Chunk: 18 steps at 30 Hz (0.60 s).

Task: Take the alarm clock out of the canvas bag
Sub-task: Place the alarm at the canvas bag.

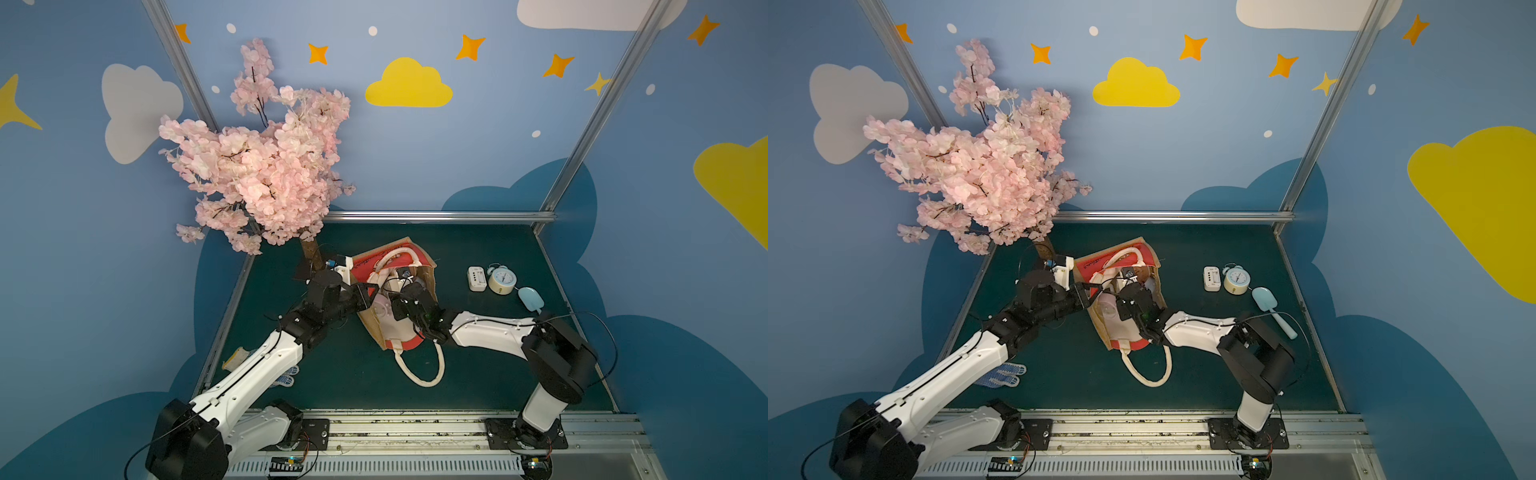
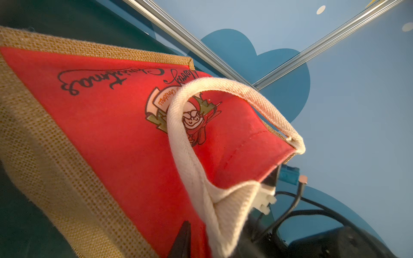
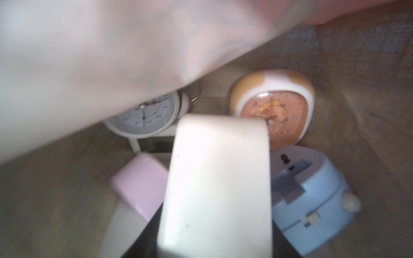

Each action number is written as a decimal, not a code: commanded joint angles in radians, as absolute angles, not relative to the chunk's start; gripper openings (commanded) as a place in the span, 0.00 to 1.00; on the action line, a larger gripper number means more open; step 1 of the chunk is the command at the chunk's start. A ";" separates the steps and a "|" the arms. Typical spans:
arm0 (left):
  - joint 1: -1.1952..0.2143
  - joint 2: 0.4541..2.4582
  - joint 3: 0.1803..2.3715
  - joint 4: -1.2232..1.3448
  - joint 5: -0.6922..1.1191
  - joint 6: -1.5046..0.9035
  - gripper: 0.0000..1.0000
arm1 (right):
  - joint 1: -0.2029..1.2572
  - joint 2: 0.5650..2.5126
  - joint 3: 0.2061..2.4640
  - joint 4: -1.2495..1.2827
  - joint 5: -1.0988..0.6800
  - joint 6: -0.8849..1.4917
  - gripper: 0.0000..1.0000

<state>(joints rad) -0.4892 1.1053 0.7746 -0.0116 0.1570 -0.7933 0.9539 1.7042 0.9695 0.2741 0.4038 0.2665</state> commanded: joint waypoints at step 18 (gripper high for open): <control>-0.486 1.095 0.758 -0.020 0.148 -0.798 0.22 | 0.992 1.542 0.856 0.186 0.381 0.254 0.50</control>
